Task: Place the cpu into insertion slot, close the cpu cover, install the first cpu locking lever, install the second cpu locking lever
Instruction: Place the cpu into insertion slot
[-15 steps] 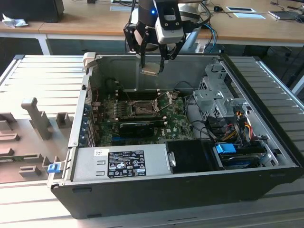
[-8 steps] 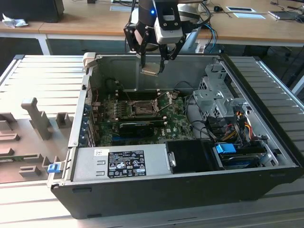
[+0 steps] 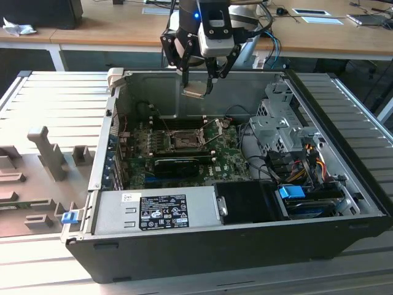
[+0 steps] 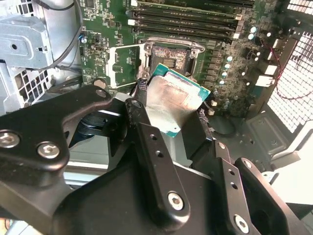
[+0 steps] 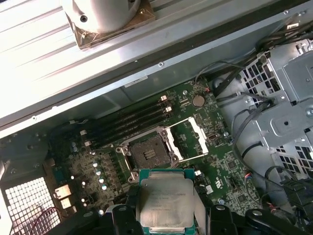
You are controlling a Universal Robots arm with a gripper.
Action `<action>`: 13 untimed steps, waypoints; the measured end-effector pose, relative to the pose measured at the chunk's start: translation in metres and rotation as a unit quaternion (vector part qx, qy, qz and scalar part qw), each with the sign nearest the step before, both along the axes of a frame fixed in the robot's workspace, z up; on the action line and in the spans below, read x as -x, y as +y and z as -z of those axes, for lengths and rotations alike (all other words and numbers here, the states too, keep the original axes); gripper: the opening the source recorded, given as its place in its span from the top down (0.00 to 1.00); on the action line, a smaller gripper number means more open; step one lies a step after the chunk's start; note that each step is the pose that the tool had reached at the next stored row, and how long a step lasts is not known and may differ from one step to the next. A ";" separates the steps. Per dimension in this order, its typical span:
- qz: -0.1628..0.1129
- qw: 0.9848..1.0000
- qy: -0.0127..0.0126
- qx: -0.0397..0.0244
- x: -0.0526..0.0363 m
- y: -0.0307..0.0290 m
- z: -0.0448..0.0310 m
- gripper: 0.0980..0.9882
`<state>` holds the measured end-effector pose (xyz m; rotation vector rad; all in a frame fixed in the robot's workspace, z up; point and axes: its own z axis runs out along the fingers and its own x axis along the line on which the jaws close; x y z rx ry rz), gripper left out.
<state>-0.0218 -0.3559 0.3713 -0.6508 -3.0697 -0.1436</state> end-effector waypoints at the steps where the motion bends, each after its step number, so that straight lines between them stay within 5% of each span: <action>1: 0.003 1.000 0.000 0.000 0.0000 0.0000 0.0000 0.52; 13: 0.030 1.000 0.000 0.000 0.0000 0.0000 0.0003 0.52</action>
